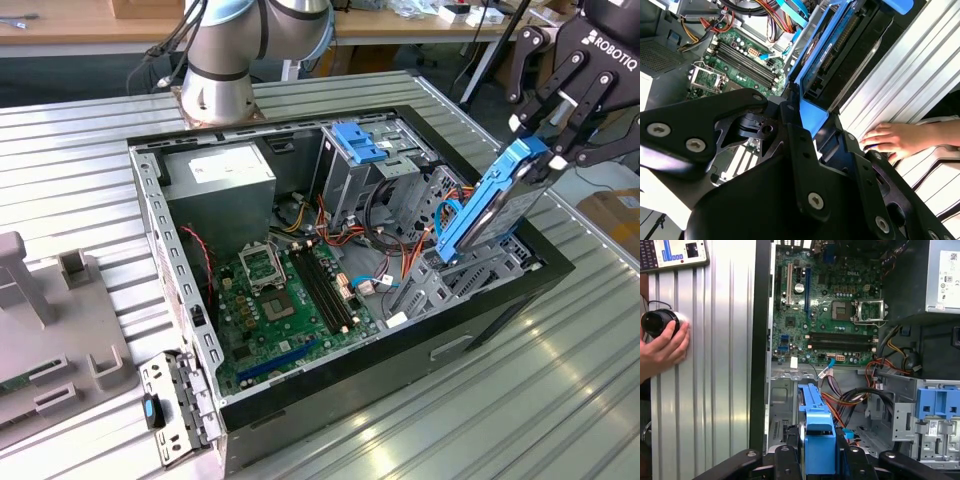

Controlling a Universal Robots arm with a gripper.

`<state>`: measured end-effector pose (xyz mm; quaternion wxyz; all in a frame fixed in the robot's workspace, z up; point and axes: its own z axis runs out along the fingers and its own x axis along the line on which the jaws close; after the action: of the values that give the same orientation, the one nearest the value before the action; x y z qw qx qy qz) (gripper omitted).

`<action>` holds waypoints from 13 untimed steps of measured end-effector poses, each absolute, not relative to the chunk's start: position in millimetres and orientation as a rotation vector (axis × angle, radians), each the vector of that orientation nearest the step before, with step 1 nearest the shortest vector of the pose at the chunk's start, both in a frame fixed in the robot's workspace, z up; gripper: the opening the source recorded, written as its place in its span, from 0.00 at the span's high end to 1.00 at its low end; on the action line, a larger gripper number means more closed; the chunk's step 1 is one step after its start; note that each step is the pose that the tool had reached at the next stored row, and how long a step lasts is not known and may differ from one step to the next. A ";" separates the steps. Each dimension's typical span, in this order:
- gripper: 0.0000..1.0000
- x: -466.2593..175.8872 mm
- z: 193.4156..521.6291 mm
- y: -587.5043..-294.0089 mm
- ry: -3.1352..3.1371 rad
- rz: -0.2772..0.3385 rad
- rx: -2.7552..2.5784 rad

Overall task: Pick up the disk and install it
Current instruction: 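Insert the disk into the insertion slot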

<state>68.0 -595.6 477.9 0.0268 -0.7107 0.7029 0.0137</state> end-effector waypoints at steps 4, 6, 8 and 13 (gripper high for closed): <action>0.63 68.0 473.9 -595.6 2.172 0.042 -2.195; 0.63 68.0 470.9 -595.6 2.171 0.042 -2.195; 0.63 68.0 469.5 -594.8 2.172 0.042 -2.195; 0.63 68.0 467.3 -593.2 2.171 0.042 -2.195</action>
<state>68.0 -593.2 467.3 0.0268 -0.7106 0.7029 0.0137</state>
